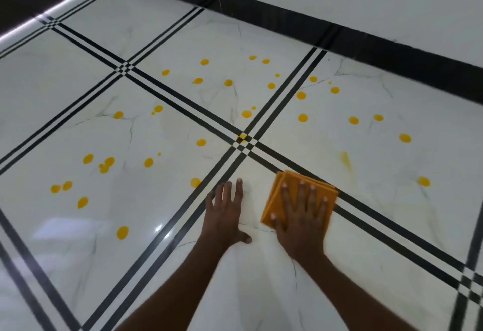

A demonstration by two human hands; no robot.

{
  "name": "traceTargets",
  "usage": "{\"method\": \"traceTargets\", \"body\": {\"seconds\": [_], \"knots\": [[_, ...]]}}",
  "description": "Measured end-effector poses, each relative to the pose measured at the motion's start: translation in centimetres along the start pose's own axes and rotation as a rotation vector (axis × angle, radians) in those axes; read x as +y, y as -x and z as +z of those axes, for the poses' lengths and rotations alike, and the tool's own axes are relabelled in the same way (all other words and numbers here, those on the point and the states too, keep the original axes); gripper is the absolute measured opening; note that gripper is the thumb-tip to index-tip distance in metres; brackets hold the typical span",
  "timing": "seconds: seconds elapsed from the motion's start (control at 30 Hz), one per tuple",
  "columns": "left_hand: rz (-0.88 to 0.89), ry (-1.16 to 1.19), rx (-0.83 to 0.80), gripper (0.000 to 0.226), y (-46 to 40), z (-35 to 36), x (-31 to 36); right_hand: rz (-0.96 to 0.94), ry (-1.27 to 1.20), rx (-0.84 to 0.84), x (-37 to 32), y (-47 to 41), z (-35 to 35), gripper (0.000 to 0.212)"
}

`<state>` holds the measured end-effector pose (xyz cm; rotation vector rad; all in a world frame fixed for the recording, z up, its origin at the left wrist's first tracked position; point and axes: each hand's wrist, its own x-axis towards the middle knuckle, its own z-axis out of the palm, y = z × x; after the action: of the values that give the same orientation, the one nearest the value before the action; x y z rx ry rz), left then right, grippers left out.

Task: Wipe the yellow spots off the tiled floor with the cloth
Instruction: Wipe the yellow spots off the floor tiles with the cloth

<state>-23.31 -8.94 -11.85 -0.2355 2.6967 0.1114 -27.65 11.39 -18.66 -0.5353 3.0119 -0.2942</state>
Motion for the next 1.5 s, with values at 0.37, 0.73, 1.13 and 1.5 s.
{"method": "traceTargets", "body": {"seconds": [0.37, 0.73, 1.13, 1.5], "knots": [[0.047, -0.041, -0.082, 0.154, -3.5, 0.1, -1.1, 0.208, 0.002, 0.058, 0.7, -0.7, -0.8, 0.083], [0.027, -0.077, -0.113, 0.154, -3.5, -0.3, -0.6, 0.046, -0.014, -0.089, 1.2, -5.5, -5.5, 0.043], [0.054, -0.015, -0.064, 0.153, -3.5, 0.4, -1.4, 0.228, -0.462, -0.396, 4.5, -7.3, -13.2, 0.02], [0.024, -0.029, -0.1, 0.155, -3.4, 0.0, -0.7, 0.256, -0.237, -0.185, 3.5, -5.9, -17.0, 0.031]]}}
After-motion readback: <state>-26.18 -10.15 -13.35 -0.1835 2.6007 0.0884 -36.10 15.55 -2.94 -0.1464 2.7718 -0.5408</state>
